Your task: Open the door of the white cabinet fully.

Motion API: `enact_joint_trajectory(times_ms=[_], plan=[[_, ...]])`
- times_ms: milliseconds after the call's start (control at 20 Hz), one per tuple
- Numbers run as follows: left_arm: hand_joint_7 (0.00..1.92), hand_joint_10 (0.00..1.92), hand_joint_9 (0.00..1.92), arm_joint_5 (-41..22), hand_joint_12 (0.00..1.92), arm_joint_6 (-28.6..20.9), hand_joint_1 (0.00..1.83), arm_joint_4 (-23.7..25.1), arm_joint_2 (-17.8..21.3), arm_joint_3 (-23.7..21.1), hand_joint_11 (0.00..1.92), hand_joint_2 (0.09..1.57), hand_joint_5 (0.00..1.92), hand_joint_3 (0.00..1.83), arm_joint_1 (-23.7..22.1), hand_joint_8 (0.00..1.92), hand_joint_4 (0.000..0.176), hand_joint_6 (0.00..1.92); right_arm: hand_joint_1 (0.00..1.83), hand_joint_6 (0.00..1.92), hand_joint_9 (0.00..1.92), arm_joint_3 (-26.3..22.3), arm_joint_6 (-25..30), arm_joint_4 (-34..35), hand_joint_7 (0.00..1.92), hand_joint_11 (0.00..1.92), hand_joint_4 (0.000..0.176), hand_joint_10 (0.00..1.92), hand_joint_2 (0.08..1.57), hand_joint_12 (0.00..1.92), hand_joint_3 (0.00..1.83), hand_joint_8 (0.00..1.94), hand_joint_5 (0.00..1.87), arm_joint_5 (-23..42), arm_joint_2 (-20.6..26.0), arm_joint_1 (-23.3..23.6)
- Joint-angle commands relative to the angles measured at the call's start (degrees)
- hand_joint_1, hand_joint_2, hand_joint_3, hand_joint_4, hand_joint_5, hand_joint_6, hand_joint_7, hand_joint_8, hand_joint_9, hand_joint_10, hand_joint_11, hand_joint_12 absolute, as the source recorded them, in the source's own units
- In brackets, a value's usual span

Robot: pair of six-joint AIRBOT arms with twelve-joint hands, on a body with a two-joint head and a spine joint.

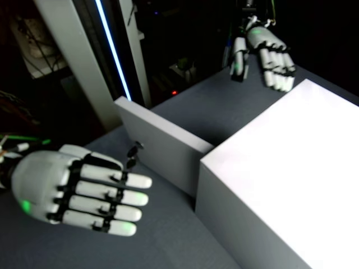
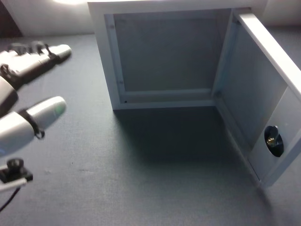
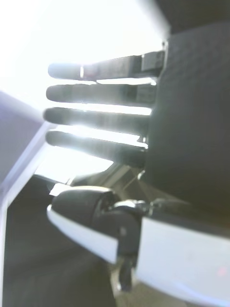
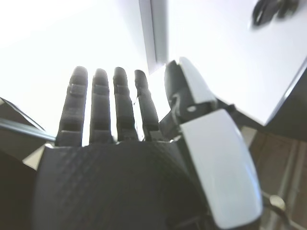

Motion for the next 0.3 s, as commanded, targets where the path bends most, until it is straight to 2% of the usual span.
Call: enact_joint_trajectory(times_ms=[0,100,150,250], plan=[[0.34,0.00,0.35,-8.4,0.77,-0.2,0.17,0.5,0.3,0.2,0.05,1.42,0.33,0.00,-0.3,0.00,0.000,0.00,0.84,0.01,0.04,0.0,0.5,1.7,0.12,0.01,0.000,0.00,1.43,0.01,0.00,0.00,0.19,8.0,0.3,0.8],[0.37,0.00,0.35,-9.7,0.78,-0.3,0.19,-0.7,0.6,0.3,0.02,1.41,0.34,0.00,0.2,0.01,0.000,0.00,0.79,0.01,0.03,-0.2,0.5,1.7,0.11,0.00,0.000,0.00,1.43,0.00,0.00,0.00,0.21,8.9,0.4,0.8],[0.37,0.00,0.36,-10.4,0.76,-0.4,0.20,-1.3,0.8,0.3,0.06,1.42,0.34,0.00,0.6,0.00,0.000,0.00,0.66,0.00,0.09,-0.3,0.5,1.7,0.13,0.09,0.000,0.01,1.42,0.05,0.00,0.00,0.21,9.4,0.4,0.8],[0.32,0.00,0.34,-11.6,0.78,-0.4,0.24,-2.4,1.0,0.4,0.08,1.41,0.32,0.00,1.2,0.00,0.000,0.00,0.68,0.00,0.12,-0.6,0.5,1.6,0.16,0.10,0.000,0.01,1.39,0.06,0.00,0.01,0.23,10.6,0.6,0.8]])
